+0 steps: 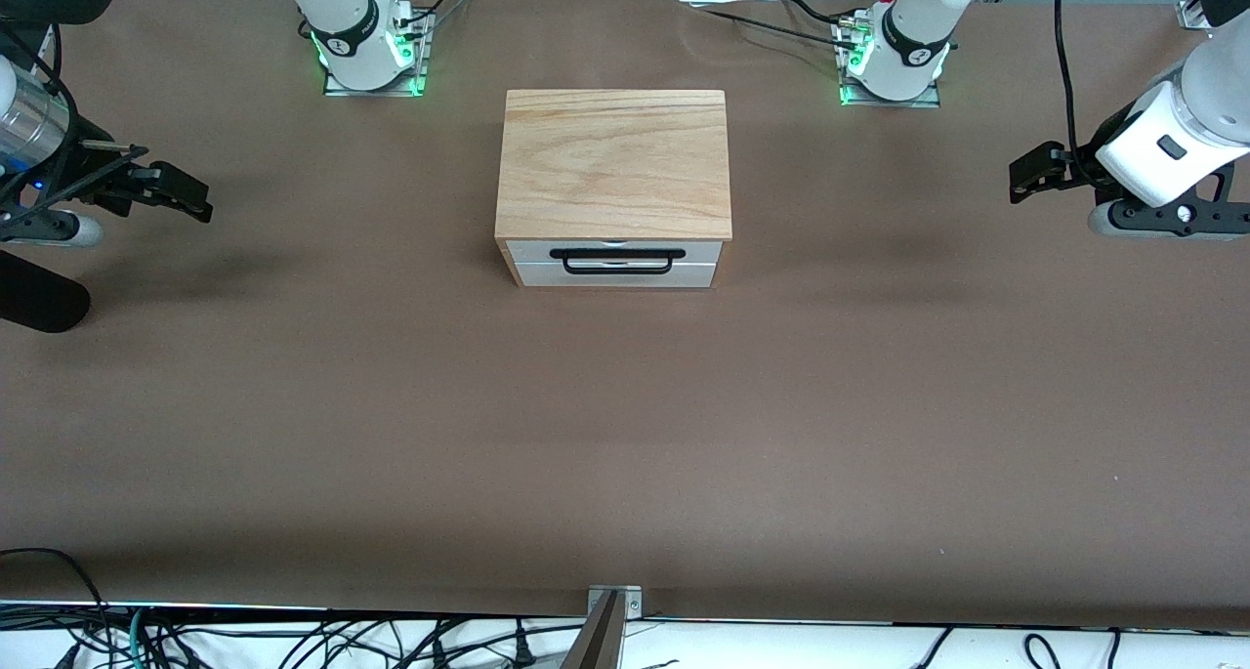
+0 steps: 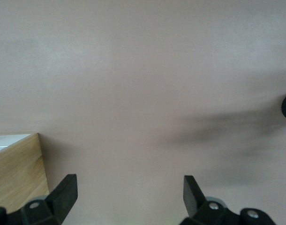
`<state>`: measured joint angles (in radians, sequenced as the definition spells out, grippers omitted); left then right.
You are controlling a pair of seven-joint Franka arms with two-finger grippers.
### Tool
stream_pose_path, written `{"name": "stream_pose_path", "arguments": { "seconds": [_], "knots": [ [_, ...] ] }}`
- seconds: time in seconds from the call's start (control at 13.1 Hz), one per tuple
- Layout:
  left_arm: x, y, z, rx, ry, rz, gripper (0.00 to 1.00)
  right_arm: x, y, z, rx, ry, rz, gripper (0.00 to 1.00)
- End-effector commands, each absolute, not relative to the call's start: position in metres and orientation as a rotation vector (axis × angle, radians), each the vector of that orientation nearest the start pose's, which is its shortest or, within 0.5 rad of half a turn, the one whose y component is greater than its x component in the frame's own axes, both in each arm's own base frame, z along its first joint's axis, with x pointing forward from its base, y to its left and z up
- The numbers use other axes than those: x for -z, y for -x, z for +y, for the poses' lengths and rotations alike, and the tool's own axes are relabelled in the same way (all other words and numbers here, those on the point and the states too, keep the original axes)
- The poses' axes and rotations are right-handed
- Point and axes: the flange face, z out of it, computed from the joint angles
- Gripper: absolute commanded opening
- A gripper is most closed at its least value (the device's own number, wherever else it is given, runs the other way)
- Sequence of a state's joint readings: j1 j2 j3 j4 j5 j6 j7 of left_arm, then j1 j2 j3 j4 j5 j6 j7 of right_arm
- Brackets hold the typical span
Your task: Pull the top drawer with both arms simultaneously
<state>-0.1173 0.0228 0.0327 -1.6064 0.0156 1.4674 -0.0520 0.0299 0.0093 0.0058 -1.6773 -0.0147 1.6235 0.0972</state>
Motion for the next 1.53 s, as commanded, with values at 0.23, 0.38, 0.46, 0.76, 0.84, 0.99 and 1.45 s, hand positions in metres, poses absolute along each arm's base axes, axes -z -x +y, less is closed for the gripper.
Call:
{"name": "stream_pose_path", "arguments": {
  "seconds": [0.23, 0.38, 0.46, 0.76, 0.84, 0.99, 1.45],
  "knots": [
    [-0.575, -0.546, -0.046, -0.240, 3.153, 0.062, 1.00, -0.569, -0.558, 0.019, -0.124, 3.157, 0.073, 1.00],
    [-0.555, -0.552, -0.047, -0.209, 3.156, 0.061, 1.00, -0.567, -0.558, 0.019, -0.132, 3.160, 0.075, 1.00],
    [-0.544, -0.554, -0.048, -0.197, 3.159, 0.057, 1.00, -0.567, -0.558, 0.020, -0.129, 3.160, 0.078, 1.00],
    [-0.485, -0.559, -0.049, -0.134, 3.183, 0.042, 1.00, -0.565, -0.560, 0.019, -0.134, 3.160, 0.073, 1.00],
    [-0.471, -0.559, -0.049, -0.122, 3.183, 0.039, 1.00, -0.564, -0.560, 0.020, -0.136, 3.160, 0.068, 1.00],
    [-0.440, -0.557, -0.048, -0.102, 3.184, 0.031, 1.00, -0.563, -0.561, 0.019, -0.137, 3.157, 0.068, 1.00],
    [-0.355, -0.551, -0.063, -0.207, 3.366, -0.137, 1.00, -0.528, -0.573, 0.033, -0.230, 3.041, 0.077, 1.00]
  ]
}}
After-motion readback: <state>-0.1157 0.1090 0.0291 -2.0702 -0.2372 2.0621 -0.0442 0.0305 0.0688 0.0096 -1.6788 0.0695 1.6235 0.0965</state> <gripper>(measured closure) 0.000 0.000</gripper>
